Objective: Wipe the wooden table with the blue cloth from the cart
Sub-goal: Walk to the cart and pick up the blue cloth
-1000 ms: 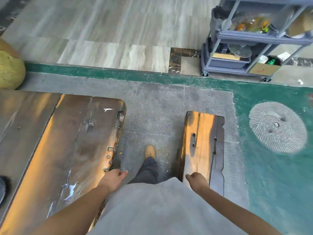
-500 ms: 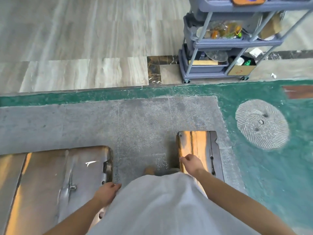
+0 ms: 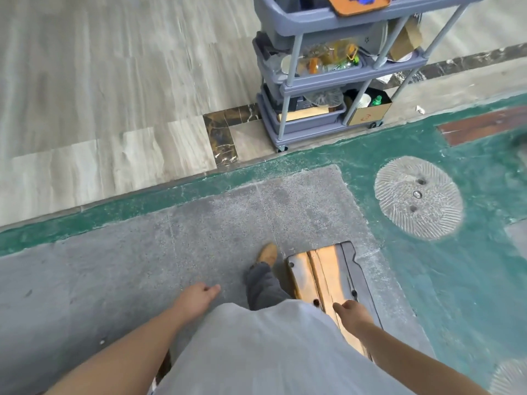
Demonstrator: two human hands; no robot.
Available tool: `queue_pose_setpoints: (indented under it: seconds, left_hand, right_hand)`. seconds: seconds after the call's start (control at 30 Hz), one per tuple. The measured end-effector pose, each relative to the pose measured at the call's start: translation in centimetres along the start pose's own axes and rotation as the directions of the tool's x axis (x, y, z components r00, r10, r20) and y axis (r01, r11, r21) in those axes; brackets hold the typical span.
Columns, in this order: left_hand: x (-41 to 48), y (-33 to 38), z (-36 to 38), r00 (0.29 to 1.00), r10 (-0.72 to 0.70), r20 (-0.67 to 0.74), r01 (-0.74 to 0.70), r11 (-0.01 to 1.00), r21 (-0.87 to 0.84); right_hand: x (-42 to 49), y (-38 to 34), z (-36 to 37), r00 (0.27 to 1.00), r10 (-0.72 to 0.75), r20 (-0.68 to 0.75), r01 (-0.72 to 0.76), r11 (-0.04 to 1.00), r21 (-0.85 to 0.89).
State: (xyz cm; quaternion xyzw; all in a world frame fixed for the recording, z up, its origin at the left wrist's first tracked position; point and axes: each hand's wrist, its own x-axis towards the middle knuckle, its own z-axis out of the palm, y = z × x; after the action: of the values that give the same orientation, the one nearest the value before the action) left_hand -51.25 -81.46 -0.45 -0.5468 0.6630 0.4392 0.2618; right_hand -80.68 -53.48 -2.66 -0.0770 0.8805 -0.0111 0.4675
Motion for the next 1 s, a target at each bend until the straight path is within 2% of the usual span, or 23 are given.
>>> queue_pose_setpoints:
  seconds: [0.13, 0.23, 0.43, 0.7, 0.77, 0.87, 1.0]
  left_hand:
    - [5.0, 5.7, -5.4, 1.000, 0.018, -0.013, -0.017, 0.994, 0.112]
    - [7.5, 9.0, -9.0, 1.000, -0.013, -0.026, 0.016, 0.995, 0.098]
    - [10.8, 14.5, -14.8, 0.998, -0.051, -0.047, 0.055, 0.995, 0.080]
    - [16.8, 16.9, -19.7, 0.988, -0.155, -0.025, 0.156, 0.983, 0.094]
    - [18.8, 17.8, -20.8, 0.985, -0.174, -0.007, 0.174, 0.976, 0.131]
    - [22.5, 20.0, -22.3, 0.975, -0.223, 0.001, 0.222, 0.970, 0.096]
    - [27.6, 25.7, -24.4, 0.975, -0.220, 0.017, 0.219, 0.974, 0.052]
  right_hand:
    - [3.4, -3.1, -3.1, 0.998, 0.060, 0.024, -0.060, 0.998, 0.000]
    - [5.4, -7.4, -6.2, 0.997, 0.057, 0.055, -0.059, 0.997, 0.046]
    - [8.9, -18.7, -13.2, 0.990, -0.120, 0.071, 0.111, 0.986, 0.121]
    - [14.3, -29.8, -21.5, 0.960, -0.274, 0.051, 0.263, 0.952, 0.154]
    - [15.9, -31.5, -23.5, 0.956, -0.291, 0.045, 0.281, 0.948, 0.152]
    - [18.9, -33.6, -26.8, 0.956, -0.289, 0.044, 0.280, 0.949, 0.146]
    - [22.8, -35.4, -32.2, 0.971, -0.239, 0.018, 0.234, 0.961, 0.147]
